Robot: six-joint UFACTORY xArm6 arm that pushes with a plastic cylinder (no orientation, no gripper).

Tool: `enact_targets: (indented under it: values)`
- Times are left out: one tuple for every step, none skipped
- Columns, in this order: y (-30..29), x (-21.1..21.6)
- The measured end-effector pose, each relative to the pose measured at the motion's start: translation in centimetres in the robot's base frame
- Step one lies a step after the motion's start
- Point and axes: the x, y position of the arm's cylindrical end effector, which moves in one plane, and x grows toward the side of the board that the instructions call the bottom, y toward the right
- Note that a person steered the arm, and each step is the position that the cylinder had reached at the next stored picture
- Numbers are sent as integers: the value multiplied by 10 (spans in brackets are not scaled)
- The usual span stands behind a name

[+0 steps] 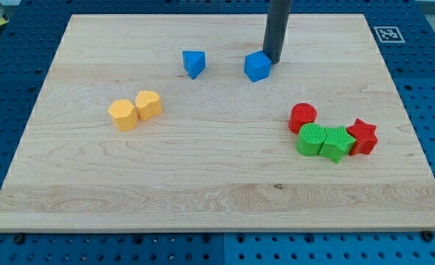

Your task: Move the blue cube to the center

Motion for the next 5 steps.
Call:
enact_targets:
  values:
    - [0, 0]
    - [-9, 10]
    - [-27, 24]
    - [-49, 31]
    - [-66, 37]
